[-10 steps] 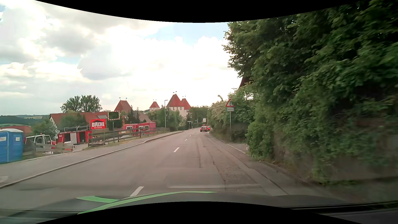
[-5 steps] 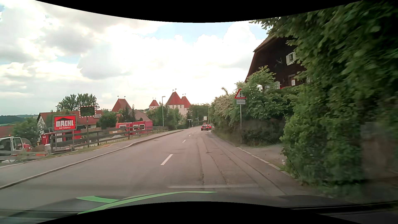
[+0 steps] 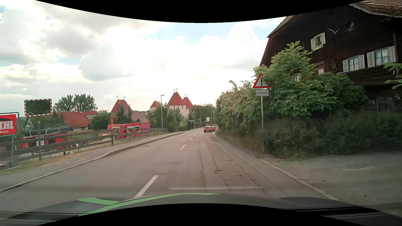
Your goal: Follow the waypoints while adhering to traffic rules and regulations
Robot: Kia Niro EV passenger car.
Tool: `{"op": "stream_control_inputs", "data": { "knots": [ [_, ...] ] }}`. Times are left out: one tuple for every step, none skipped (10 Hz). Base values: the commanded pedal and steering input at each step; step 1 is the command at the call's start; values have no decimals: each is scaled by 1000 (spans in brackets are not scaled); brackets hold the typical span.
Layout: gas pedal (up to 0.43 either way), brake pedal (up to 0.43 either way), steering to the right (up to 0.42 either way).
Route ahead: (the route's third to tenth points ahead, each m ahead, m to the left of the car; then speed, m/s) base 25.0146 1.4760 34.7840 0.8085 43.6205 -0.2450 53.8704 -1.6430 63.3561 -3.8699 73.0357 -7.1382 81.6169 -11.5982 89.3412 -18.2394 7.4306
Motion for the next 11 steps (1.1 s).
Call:
{"op": "stream_control_inputs", "data": {
  "knots": [
    [0, 207, 0],
    [0, 207, 0],
    [0, 207, 0],
    [0, 207, 0],
    [0, 213, 0],
    [0, 213, 1],
    [0, 213, 0],
    [0, 213, 1],
    [0, 213, 1],
    [0, 213, 2],
    [0, 213, 4]
  ]
}}
